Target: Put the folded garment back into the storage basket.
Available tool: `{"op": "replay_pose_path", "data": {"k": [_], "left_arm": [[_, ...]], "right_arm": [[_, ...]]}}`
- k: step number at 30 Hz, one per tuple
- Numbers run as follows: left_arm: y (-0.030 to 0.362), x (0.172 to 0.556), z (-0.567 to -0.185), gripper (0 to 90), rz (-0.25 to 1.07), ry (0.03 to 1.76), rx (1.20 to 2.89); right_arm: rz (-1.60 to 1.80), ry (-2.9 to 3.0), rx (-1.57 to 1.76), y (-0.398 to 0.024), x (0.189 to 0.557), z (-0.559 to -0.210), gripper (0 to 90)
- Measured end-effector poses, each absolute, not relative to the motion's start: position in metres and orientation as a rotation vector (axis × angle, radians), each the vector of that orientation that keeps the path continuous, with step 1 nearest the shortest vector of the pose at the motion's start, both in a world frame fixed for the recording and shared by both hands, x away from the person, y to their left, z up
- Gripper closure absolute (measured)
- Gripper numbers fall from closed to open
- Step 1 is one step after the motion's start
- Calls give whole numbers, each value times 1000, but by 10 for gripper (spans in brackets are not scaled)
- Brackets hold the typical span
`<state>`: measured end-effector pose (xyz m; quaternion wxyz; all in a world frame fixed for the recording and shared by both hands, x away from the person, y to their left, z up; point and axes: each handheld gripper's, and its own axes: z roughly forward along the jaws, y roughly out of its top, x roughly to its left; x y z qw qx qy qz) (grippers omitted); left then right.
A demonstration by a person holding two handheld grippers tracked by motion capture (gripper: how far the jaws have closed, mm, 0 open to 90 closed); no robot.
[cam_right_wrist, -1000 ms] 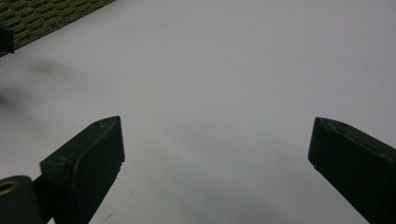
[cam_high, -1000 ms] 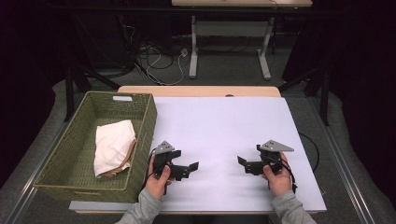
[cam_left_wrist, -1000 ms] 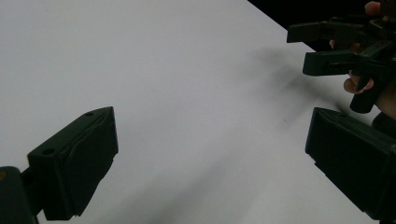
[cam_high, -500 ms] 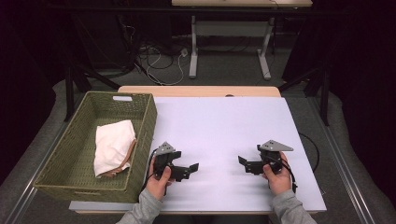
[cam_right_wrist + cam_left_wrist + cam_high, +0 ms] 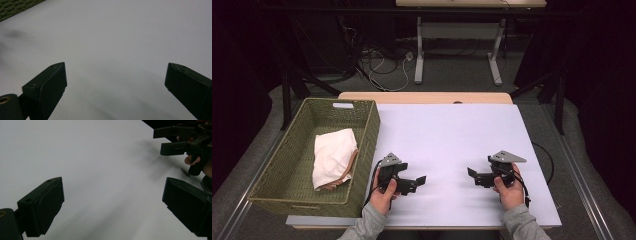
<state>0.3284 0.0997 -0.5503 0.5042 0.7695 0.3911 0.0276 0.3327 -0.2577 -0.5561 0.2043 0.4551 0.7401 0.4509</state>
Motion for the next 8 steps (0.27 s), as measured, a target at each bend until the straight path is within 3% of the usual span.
{"op": "replay_pose_path", "data": {"k": [8], "left_arm": [[99,329,-551,40,63,943,1865]], "right_arm": [[1258,2063,1272,-258,333,-557,34]]}}
